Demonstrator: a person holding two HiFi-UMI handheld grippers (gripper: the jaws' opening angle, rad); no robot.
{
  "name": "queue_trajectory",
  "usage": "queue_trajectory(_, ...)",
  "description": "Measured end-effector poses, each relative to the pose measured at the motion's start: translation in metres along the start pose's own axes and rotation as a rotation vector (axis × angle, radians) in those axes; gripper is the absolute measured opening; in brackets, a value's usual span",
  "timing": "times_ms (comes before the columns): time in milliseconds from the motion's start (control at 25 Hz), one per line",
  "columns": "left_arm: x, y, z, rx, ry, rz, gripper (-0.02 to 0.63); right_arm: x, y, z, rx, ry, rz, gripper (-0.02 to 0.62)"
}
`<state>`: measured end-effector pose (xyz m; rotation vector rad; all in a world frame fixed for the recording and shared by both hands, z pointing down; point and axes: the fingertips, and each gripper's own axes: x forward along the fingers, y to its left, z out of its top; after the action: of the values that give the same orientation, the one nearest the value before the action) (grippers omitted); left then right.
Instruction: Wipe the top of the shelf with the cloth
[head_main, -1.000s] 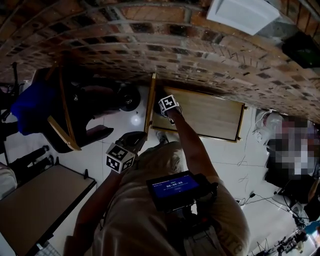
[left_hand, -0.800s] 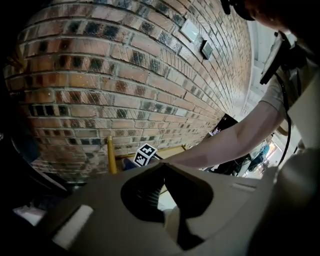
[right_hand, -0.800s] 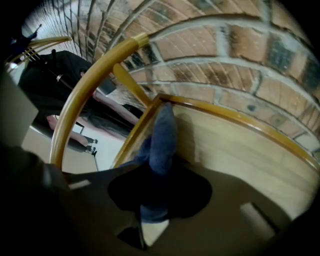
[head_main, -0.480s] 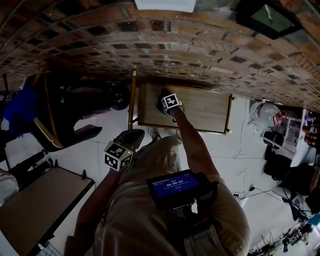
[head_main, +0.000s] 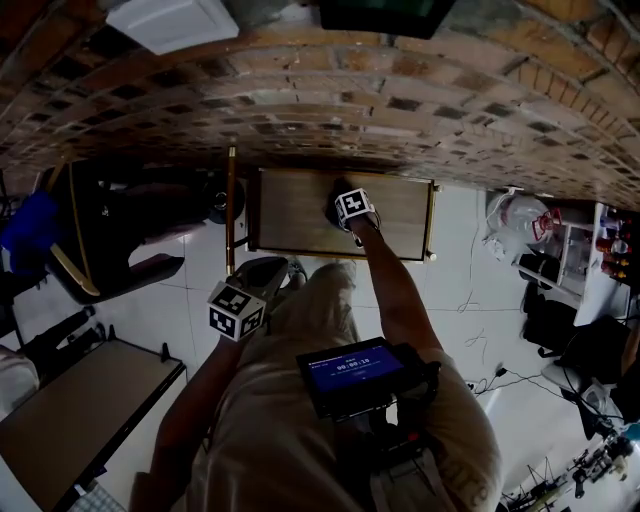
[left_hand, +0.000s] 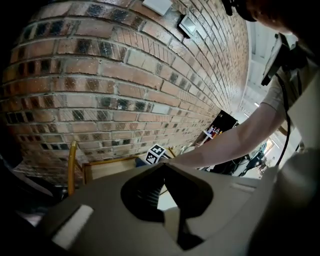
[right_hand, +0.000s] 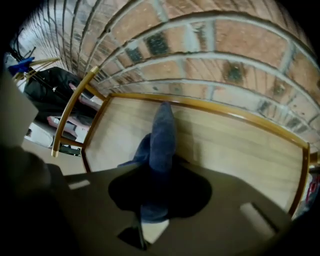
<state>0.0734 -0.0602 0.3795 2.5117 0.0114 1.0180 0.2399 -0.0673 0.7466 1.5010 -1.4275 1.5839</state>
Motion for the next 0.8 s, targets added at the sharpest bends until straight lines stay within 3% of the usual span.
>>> queue_trajectory(800,0.057,-0.069,0.024,0.058,0.044,-0.041,0.003,-0.057,-0.139,-0.076,0.136,-0.002,-0.068,0.084)
